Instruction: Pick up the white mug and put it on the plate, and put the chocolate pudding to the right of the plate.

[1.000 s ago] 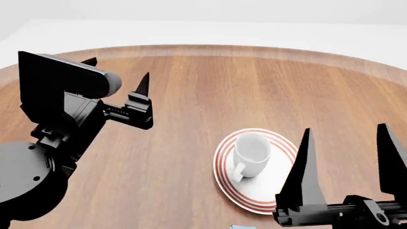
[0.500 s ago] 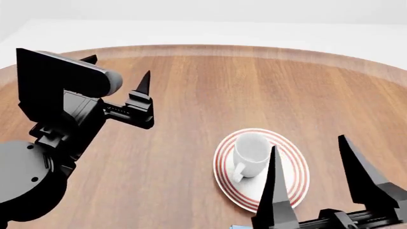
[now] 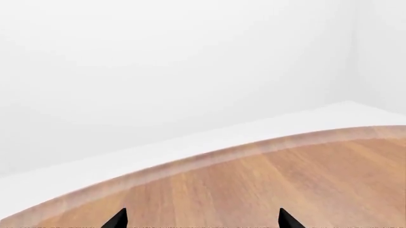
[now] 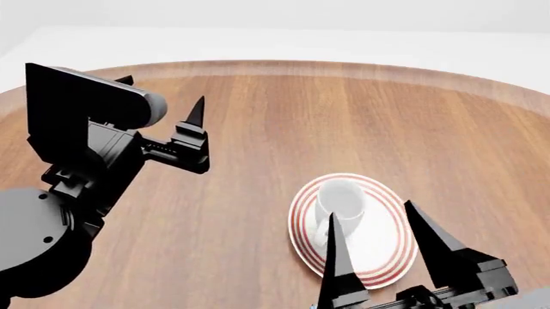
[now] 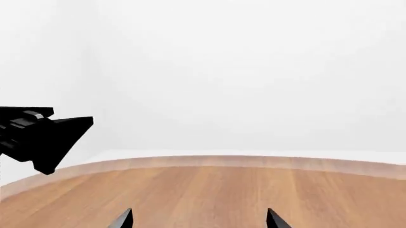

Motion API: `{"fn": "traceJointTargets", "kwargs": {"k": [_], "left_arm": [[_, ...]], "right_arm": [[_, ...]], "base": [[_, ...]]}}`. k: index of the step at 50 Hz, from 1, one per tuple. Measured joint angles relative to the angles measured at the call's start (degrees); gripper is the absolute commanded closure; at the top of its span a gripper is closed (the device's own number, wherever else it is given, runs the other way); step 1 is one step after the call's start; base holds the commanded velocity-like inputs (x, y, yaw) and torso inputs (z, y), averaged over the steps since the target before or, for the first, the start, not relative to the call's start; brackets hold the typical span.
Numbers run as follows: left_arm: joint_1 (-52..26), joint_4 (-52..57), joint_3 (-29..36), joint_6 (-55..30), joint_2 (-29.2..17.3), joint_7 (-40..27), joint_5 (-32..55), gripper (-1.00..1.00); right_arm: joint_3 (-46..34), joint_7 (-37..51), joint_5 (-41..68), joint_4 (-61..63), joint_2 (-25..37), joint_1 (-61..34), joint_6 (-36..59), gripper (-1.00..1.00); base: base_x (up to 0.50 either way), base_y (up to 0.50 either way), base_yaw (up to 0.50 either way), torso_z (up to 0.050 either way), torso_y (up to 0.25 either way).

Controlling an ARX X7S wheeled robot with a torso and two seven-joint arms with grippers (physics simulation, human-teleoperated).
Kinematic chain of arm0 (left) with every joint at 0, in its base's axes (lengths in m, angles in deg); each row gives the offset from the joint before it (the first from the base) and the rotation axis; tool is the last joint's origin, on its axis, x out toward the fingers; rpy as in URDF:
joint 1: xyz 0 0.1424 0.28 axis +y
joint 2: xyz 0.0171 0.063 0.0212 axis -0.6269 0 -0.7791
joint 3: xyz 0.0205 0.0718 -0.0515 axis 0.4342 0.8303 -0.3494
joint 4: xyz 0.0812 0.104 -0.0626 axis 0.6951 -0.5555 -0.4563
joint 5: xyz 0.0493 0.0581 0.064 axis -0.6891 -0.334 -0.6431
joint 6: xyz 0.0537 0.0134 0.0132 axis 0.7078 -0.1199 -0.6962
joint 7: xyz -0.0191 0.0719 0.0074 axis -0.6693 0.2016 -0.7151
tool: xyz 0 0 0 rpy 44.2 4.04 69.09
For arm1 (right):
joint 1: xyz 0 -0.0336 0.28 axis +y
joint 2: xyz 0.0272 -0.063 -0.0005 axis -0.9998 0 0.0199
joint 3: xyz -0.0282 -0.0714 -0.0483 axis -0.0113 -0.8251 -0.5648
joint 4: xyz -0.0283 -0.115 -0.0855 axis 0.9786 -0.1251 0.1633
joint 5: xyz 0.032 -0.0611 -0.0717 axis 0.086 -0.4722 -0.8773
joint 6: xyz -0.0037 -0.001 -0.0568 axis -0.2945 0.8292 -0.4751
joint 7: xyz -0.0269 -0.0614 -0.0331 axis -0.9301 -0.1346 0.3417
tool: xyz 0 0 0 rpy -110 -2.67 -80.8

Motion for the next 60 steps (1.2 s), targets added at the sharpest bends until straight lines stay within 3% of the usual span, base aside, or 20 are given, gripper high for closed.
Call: {"fn": "traceJointTargets", "kwargs": {"k": [28,60], "left_arm": [[1.5,-1.0,0.1,0.9,0.7,0.6,-0.2,-1.0],[2.7,-1.9,0.1,1.4,1.6,1.3,0.0,-1.0]], "right_arm": [[-22.6,11.0,15.9,0.2,-7.0,-20.5,-6.3,-1.0],[-28.1,8.5,32.3,-1.4,-8.8,-23.2,-19.4,-1.0]], "base": [[0.0,0.0,0.0,0.0,0.0],[0.0,0.0,0.0,0.0,0.0]]}}
